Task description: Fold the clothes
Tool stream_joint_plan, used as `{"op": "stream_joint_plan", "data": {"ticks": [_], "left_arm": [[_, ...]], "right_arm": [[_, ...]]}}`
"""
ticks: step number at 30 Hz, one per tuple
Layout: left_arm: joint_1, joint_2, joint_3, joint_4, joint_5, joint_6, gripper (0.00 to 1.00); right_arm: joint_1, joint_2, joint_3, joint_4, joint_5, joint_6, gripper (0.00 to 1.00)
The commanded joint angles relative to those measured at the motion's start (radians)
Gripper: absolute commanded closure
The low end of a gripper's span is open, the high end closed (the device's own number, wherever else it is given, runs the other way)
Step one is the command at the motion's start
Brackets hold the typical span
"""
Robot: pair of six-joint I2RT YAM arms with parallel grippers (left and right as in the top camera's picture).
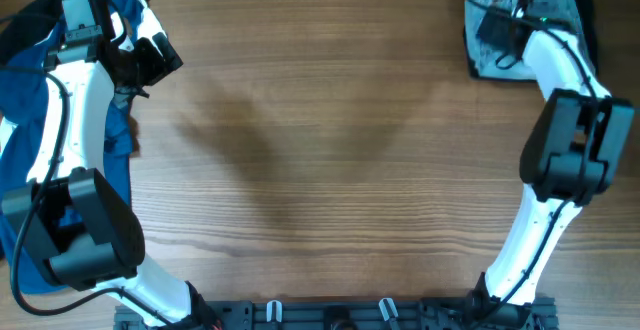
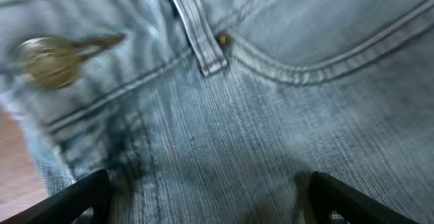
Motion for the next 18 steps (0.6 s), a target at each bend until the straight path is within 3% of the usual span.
{"op": "stream_joint_plan", "data": {"ticks": [1, 6, 11, 14, 18], "left_arm": [[0.001, 0.011, -0.006, 0.003, -0.002, 0.02, 0.0], [0.001, 0.011, -0.006, 0.003, -0.002, 0.021, 0.0], [0.001, 0.011, -0.006, 0.003, -0.002, 0.021, 0.0], [0.001, 0.011, -0.006, 0.003, -0.002, 0.021, 0.0], [0.001, 0.011, -0.006, 0.003, -0.002, 0.021, 0.0]], "right_arm": [[-0.008, 0.066, -0.045, -0.019, -0.035, -0.044, 0.04], [-0.008, -0.115, -0.031, -0.047, -0.071, -0.079, 0.0], [-0.008, -0.441, -0.031, -0.216, -0.422, -0.219, 0.0], [-0.008, -0.589, -0.031, -0.365, -0.533, -0.208, 0.0], [-0.008, -0.679, -0.031, -0.416, -0.549, -0.009, 0.0]]}}
